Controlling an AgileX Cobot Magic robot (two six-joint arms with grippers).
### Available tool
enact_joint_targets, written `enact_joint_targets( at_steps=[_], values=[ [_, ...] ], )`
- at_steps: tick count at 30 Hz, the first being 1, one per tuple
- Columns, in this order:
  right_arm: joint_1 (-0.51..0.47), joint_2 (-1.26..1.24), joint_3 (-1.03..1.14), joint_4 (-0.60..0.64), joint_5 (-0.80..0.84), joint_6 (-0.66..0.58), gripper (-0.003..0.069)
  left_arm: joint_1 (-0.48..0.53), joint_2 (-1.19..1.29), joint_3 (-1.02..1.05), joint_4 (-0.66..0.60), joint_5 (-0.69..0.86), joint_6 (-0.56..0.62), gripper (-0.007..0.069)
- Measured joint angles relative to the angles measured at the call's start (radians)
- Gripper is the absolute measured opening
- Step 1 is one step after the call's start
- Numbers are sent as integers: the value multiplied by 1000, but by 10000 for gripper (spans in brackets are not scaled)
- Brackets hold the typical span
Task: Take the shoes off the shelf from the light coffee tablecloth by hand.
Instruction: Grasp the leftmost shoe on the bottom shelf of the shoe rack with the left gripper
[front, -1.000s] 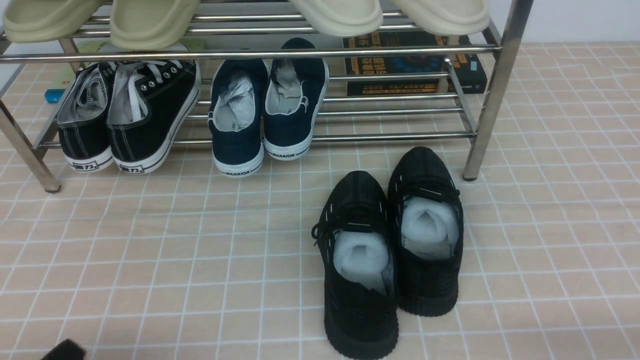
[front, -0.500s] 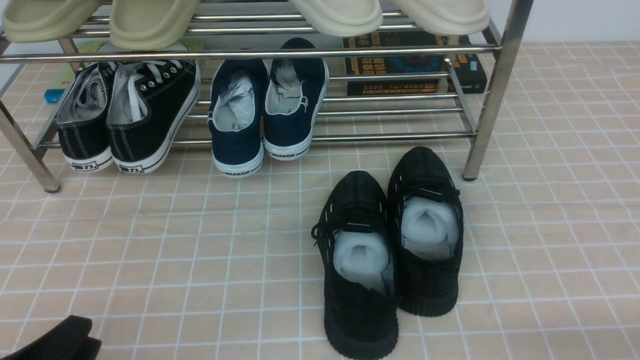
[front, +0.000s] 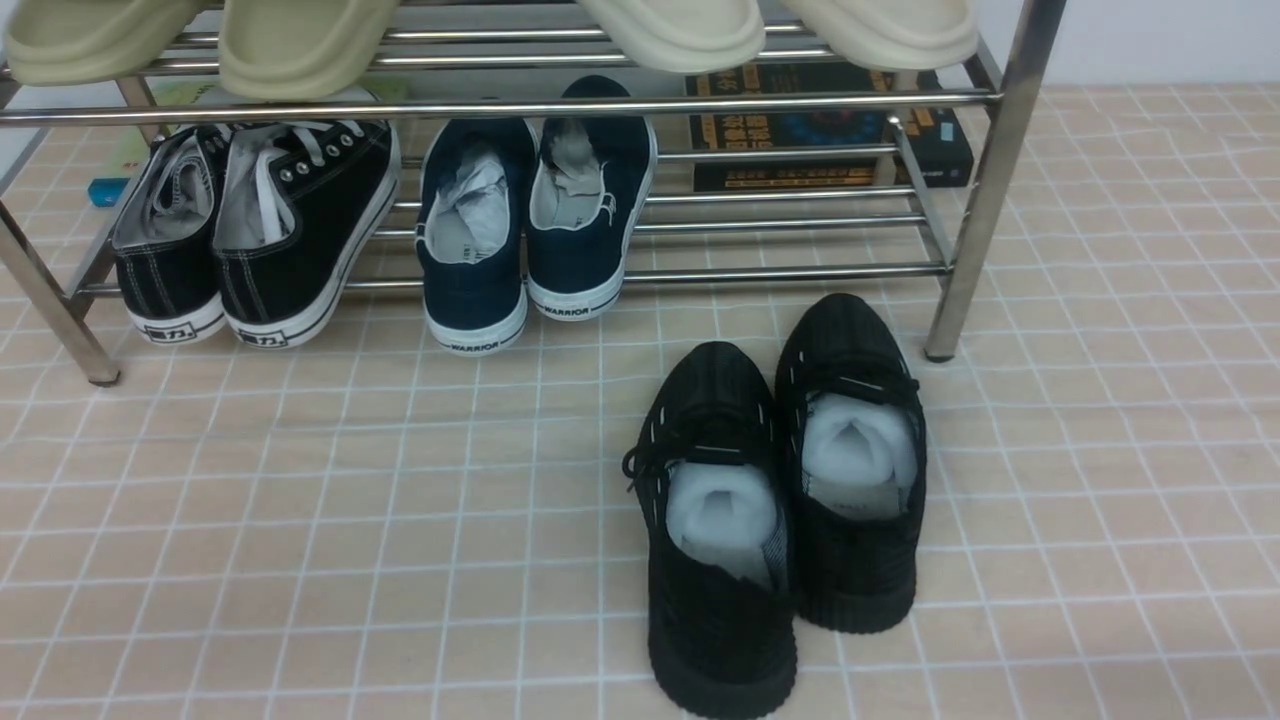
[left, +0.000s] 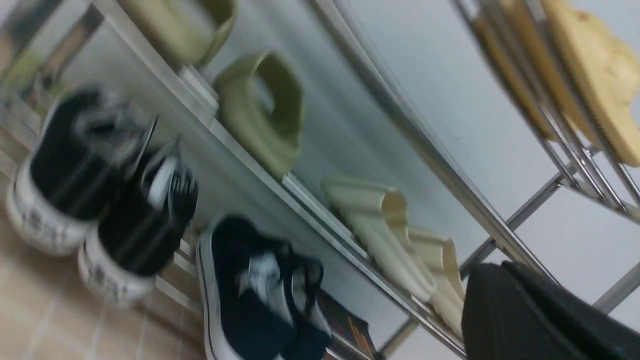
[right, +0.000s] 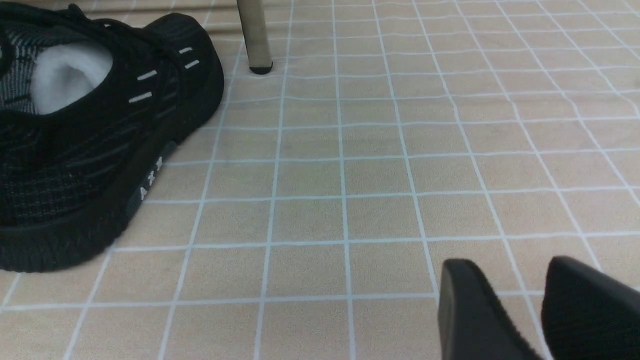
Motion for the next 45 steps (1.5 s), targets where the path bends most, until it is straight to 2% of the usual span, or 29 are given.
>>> enact_joint_targets(
  at_steps=[1,3,6,8,13,19,21,24,26,29,34,39,41,45],
  values=[
    [0,0,0,0,0,0,239,0,41,-61,4,2,86,1],
    [0,0,0,0,0,0,239,0,109,-137,5,27,173,1],
    [0,0,0,0,0,0,239,0,223,-221,7,109,231,1],
    [0,0,0,0,0,0,239,0,386,-283,32,249,245,1],
    [0,0,0,0,0,0,239,0,711,-369,203,561,174,1],
    [0,0,0,0,0,0,239,0,997,-698,589,846,104,1],
    [0,0,0,0,0,0,239,6,1071,-825,729,935,43,1],
    [0,0,0,0,0,0,239,41,1164,-949,833,1028,-34,4],
    [0,0,0,0,0,0,239,113,1283,-1060,909,1112,-71,4],
    [0,0,0,0,0,0,239,189,1406,-1129,906,1141,-79,4],
    [0,0,0,0,0,0,239,224,1489,-1146,816,1128,-79,8],
    [0,0,0,0,0,0,239,225,1493,-1147,671,1000,-69,9],
    [0,0,0,1,0,0,239,225,1495,-1147,615,913,-103,13],
    [0,0,0,1,0,0,239,225,1514,-1148,581,824,-158,24]
  ],
)
